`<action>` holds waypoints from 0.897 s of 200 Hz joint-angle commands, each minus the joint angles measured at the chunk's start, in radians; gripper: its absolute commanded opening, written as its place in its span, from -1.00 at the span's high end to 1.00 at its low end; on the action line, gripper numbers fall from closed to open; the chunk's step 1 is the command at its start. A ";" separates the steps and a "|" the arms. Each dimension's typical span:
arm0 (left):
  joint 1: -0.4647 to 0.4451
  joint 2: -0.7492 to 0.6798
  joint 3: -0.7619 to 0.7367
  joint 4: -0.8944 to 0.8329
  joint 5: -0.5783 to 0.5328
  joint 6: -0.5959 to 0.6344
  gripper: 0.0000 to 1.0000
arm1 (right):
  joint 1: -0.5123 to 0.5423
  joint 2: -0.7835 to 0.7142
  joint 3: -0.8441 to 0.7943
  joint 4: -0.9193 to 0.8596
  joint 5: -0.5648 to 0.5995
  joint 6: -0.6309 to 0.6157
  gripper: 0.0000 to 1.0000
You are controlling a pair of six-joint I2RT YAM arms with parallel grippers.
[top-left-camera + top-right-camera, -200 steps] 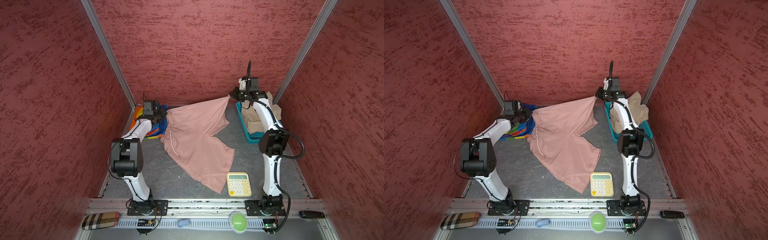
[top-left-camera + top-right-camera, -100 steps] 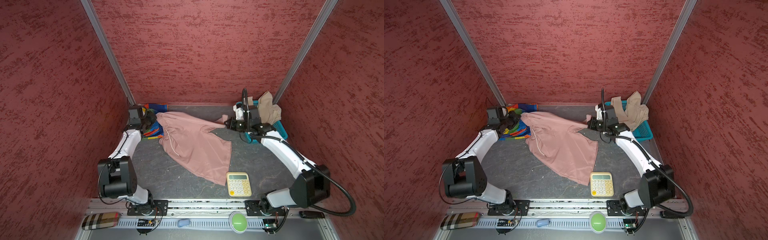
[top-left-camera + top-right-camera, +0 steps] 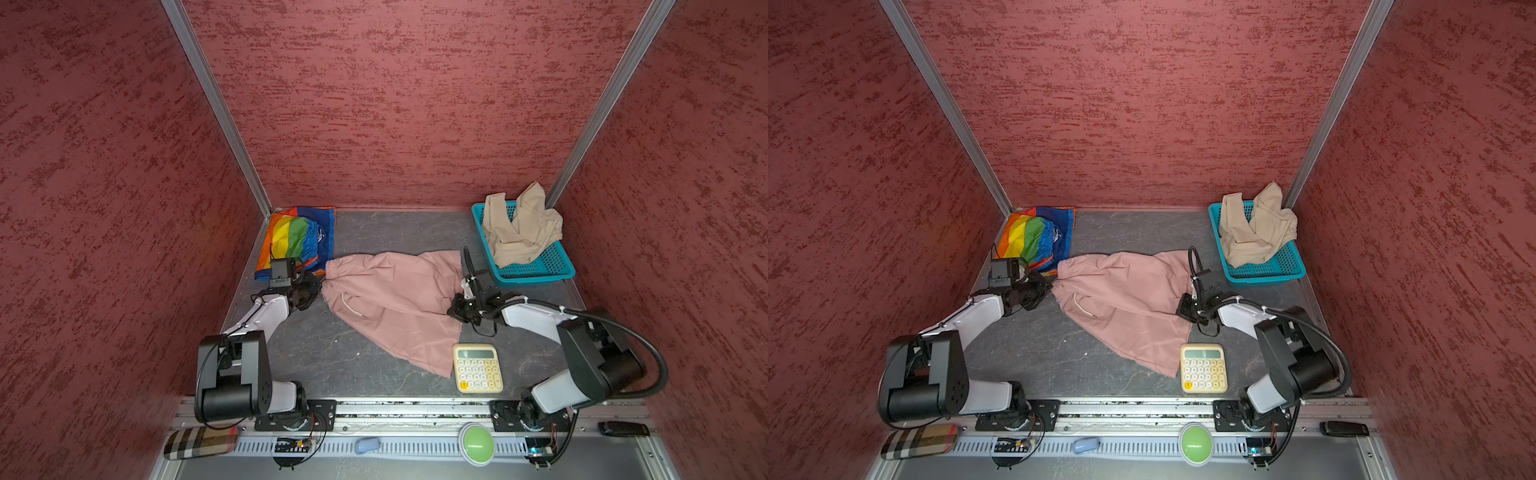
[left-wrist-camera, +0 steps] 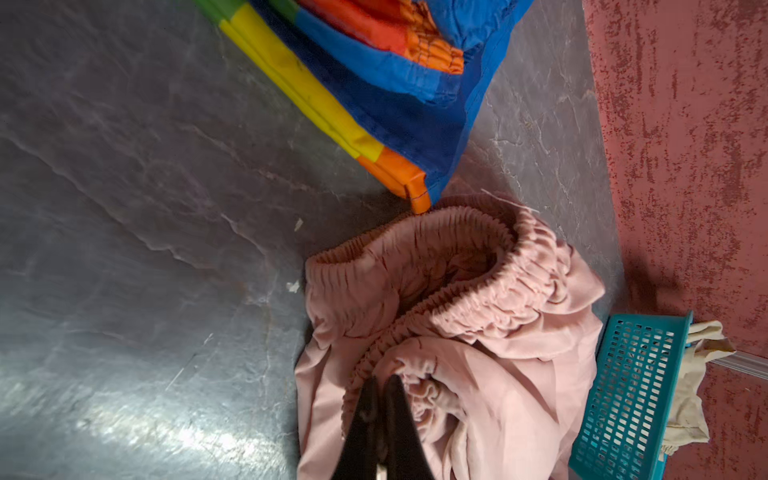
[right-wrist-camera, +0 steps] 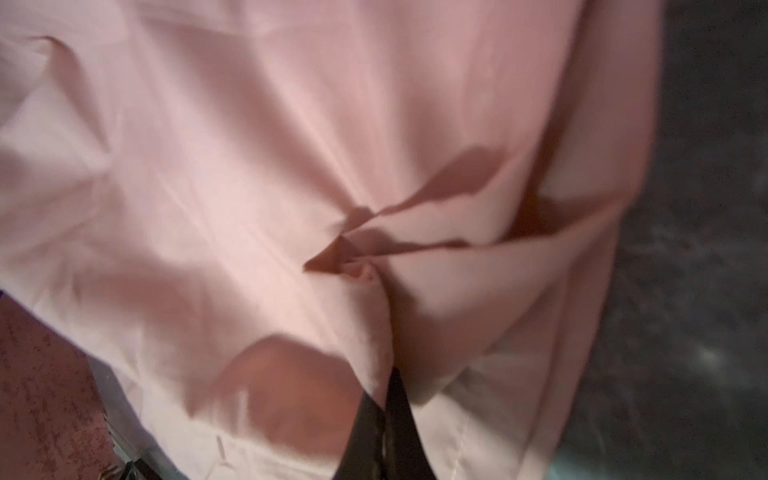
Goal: Fold and stack the shorts
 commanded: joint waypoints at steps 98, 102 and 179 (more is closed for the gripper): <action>-0.061 0.187 0.589 -0.076 0.005 0.135 1.00 | -0.175 0.411 1.287 -0.571 0.108 -0.321 1.00; -0.062 0.181 0.599 -0.088 -0.007 0.153 1.00 | -0.172 0.381 1.268 -0.573 0.107 -0.324 1.00; -0.060 0.044 0.241 -0.063 -0.104 0.225 1.00 | -0.102 -0.160 0.194 -0.202 0.045 -0.145 1.00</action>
